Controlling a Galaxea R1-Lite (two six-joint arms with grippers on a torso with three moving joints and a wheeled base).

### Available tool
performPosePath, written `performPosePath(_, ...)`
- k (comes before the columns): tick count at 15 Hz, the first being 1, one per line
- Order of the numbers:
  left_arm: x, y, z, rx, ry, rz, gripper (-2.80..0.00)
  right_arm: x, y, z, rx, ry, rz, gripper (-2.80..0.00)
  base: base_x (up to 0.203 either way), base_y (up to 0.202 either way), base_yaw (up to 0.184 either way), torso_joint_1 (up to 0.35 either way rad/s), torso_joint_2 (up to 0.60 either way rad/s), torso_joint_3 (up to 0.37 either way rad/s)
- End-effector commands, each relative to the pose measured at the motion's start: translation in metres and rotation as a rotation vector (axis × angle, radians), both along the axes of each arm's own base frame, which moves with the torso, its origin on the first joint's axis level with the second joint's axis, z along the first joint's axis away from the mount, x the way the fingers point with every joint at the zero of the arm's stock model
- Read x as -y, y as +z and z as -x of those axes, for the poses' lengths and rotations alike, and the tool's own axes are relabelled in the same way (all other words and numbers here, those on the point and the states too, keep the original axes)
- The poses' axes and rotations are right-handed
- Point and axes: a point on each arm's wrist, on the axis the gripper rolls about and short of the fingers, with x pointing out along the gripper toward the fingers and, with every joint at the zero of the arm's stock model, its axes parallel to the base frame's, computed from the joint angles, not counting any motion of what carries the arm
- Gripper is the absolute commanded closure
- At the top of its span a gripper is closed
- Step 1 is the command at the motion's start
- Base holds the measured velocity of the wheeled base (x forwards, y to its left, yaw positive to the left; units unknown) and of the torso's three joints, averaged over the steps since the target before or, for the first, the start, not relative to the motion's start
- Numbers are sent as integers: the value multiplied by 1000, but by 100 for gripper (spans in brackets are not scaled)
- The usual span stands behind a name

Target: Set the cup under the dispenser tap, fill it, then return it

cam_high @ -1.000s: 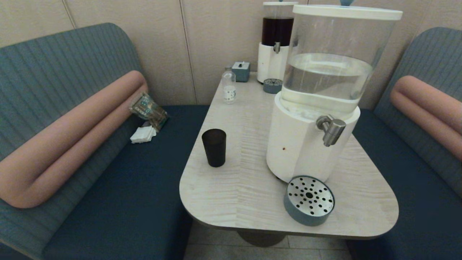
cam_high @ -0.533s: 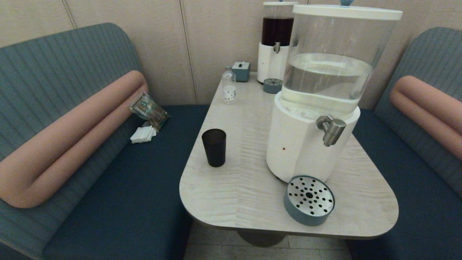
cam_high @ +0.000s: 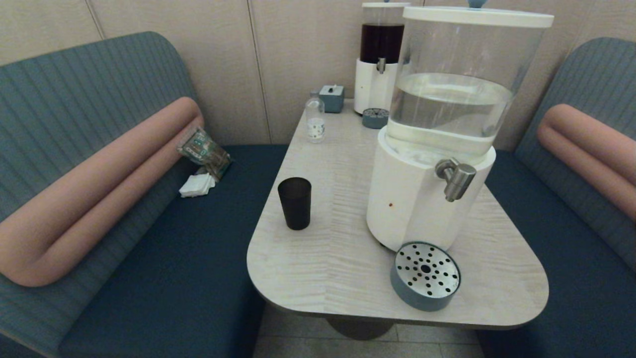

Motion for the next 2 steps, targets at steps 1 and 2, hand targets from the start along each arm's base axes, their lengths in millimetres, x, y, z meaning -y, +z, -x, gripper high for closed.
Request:
performPosePath(1,0,0,0,-2,0,-1,0,0,-4,-1,-14,0,0,0,0,0,0,0,0,0)
performPosePath(2,0,0,0,-2,0,-1,0,0,-4,-1,-15,0,1,0,0,0,0,0,0,0)
